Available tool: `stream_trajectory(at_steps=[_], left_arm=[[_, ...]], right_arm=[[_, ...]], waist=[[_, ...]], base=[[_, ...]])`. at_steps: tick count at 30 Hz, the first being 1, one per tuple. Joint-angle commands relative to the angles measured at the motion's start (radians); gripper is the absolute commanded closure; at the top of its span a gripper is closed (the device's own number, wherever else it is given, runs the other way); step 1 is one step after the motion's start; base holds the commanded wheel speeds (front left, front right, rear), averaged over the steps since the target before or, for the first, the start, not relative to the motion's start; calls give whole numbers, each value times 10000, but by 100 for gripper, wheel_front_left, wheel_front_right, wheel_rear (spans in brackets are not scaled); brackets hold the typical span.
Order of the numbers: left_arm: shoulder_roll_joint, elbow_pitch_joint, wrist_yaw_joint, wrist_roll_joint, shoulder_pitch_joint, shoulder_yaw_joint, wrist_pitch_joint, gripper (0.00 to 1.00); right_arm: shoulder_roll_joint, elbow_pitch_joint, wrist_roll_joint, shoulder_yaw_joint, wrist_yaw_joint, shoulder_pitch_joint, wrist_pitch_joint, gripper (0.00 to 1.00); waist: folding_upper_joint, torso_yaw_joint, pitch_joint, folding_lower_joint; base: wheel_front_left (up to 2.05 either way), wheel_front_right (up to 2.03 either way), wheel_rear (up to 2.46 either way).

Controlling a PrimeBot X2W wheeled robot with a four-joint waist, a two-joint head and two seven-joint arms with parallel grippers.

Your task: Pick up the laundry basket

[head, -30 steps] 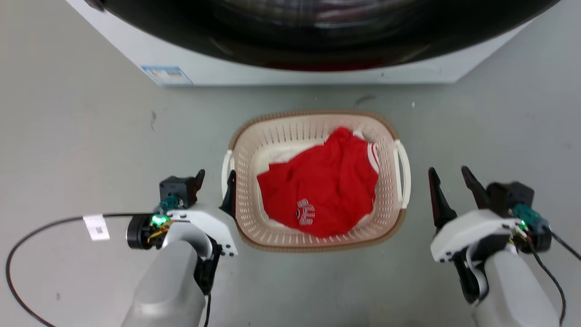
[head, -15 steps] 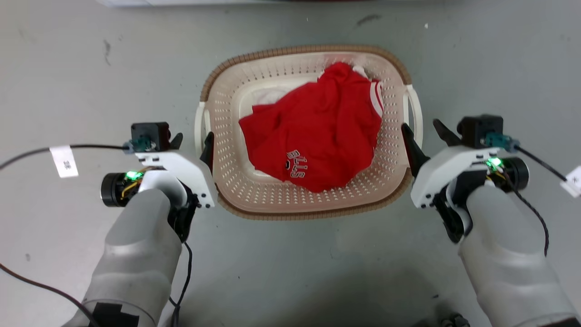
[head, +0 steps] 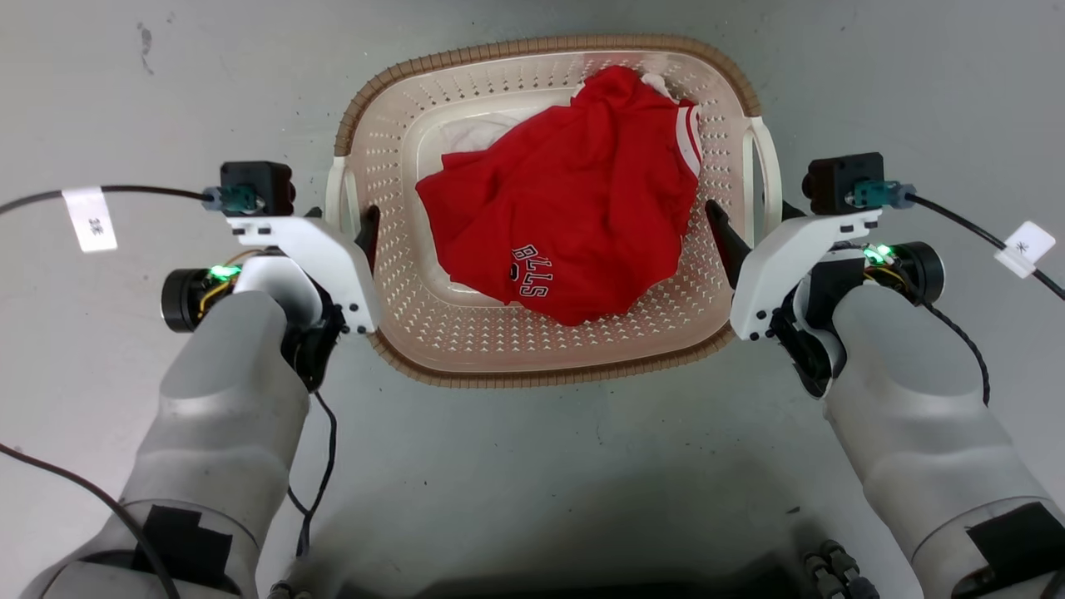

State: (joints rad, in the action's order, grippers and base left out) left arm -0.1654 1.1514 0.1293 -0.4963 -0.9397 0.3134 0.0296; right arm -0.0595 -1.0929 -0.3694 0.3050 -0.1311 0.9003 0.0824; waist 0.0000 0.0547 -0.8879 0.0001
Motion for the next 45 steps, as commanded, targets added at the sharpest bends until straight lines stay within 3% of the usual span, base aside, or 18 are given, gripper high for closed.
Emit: stream_trajectory(at_steps=[1,2,3,4,5,18,26,35,45], left_arm=[[-72,47,15,-83,-176,47,-54,0],[-74,75,15,-144,-260,96,-83,0],[-92,105,15,-205,-330,135,-120,0],[-126,129,15,-245,-395,183,-139,44],[-116,172,16,-357,-494,270,-143,100],[40,315,6,-919,-619,994,-243,100],[392,516,26,-1371,-583,1425,-711,100],[891,616,48,-2269,65,2035,-2035,100],[884,666,56,-2986,378,2423,-3389,100]], right_arm=[[35,-111,-116,125,7,197,-61,0],[43,-192,-247,220,7,285,-90,0],[46,-273,-382,301,7,359,-129,52],[51,-338,-495,404,7,427,-169,71],[60,-441,-684,591,7,527,-169,100],[-69,-711,-1707,1671,-9,602,-319,100],[-237,-632,-2516,2358,-10,330,-949,100],[-552,-719,-3631,3207,-21,-505,-2381,100],[-959,-774,-4401,3693,-17,-700,-3841,100]], waist=[[0,22,-44,-1],[0,31,-70,-1],[0,41,-92,-1],[0,51,-109,-1],[0,56,-127,-1],[0,-15,80,-1],[0,-135,693,-1],[0,-374,2769,-1],[0,-412,4591,-1]], base=[[0,0,0],[0,0,0],[0,0,0],[0,0,0],[0,0,0],[0,0,0],[0,0,0],[0,0,0],[0,0,0]])
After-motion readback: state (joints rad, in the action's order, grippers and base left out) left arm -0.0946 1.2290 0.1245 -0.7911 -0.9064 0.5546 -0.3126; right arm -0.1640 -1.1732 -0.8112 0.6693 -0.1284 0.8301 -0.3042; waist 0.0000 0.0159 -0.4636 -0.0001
